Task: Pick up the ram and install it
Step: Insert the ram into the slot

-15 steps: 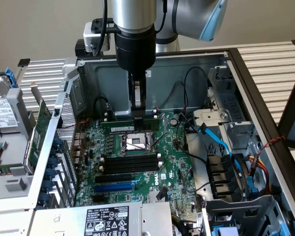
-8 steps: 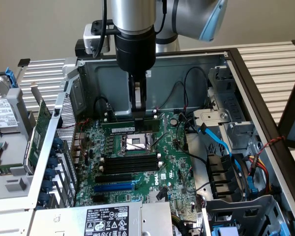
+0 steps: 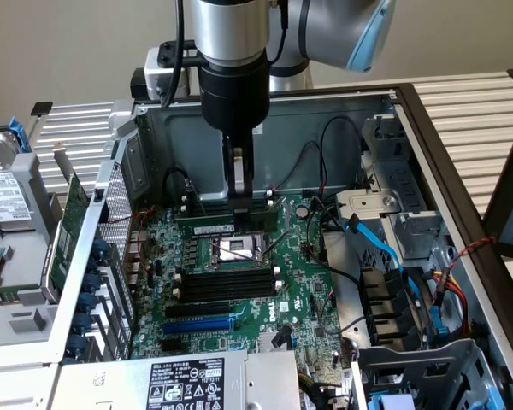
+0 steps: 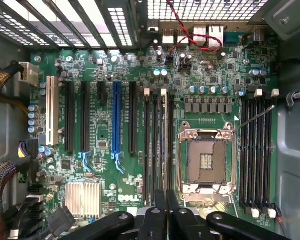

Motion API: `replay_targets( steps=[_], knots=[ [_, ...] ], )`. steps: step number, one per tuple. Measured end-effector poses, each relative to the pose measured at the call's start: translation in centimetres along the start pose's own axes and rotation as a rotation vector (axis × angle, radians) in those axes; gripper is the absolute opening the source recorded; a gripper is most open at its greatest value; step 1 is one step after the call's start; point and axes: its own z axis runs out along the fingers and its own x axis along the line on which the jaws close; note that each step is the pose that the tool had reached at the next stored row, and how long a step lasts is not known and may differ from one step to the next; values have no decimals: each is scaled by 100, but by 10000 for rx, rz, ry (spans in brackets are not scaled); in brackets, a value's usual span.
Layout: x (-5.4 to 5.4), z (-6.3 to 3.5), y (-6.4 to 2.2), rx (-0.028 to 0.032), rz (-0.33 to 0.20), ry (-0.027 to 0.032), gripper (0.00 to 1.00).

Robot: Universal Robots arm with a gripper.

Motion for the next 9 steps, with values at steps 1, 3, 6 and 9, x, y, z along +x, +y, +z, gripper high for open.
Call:
replay_targets(
  steps=[1, 3, 6, 9],
  knots=[
    [4, 5, 0, 1, -2, 3, 13],
    [9, 14, 0, 2, -4, 18, 13],
    [12, 31, -1, 1, -17, 51, 13],
    [12, 48, 2, 1, -21, 84, 13]
  ],
)
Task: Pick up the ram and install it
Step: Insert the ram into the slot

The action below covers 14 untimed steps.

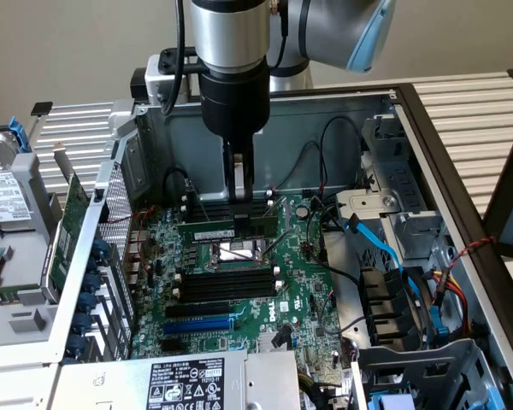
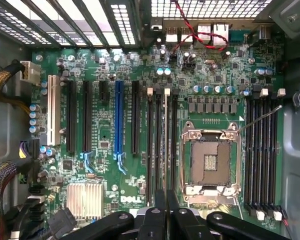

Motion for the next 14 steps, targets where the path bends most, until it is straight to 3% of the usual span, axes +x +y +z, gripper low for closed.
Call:
replay_targets(
  steps=[7, 14],
  knots=[
    [12, 34, 9, -3, -70, 120, 13],
    [12, 93, 11, -5, -98, 130, 13]
  ],
)
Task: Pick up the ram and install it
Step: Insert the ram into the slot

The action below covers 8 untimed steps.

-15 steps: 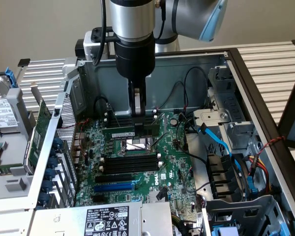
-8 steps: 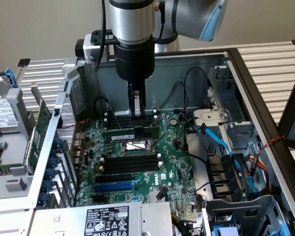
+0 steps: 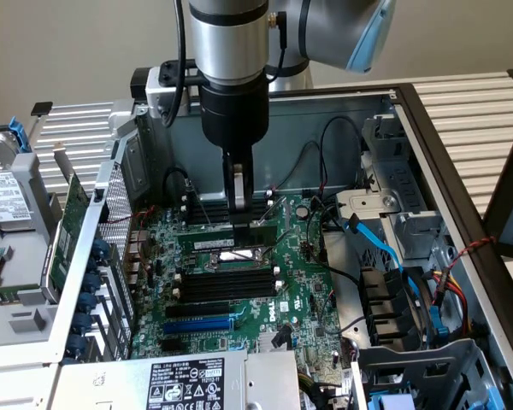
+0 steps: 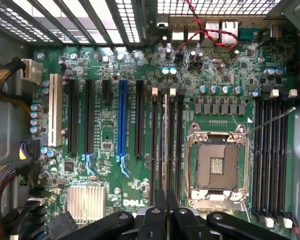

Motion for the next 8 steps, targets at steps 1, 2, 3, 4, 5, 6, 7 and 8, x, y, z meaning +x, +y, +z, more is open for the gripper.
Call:
replay_targets(
  steps=[1, 2, 3, 4, 5, 6, 7, 8],
  knots=[
    [0, 9, 3, 0, -1, 2, 13],
    [0, 17, 7, 0, -2, 6, 13],
    [0, 22, 10, 0, -5, 9, 13],
    [2, 26, 12, 0, -10, 13, 13],
    [6, 29, 13, 1, -14, 15, 13],
    [9, 34, 14, 1, -19, 17, 13],
    [11, 40, 14, 2, -23, 19, 13],
    [11, 49, 15, 2, -26, 26, 13]
  ],
)
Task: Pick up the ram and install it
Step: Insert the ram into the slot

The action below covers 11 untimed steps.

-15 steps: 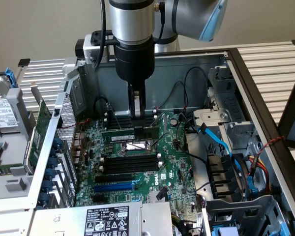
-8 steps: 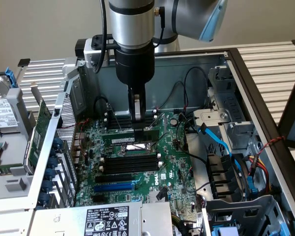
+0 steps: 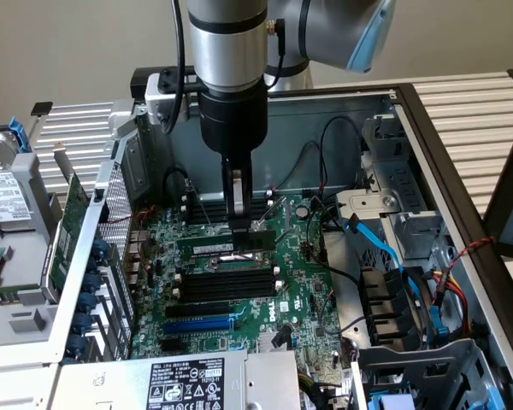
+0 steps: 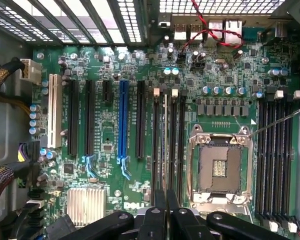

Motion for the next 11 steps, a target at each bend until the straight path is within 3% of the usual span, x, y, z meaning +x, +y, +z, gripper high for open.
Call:
replay_targets(
  steps=[11],
  knots=[
    [-4, 147, 9, 0, -2, 18, 13]
  ],
)
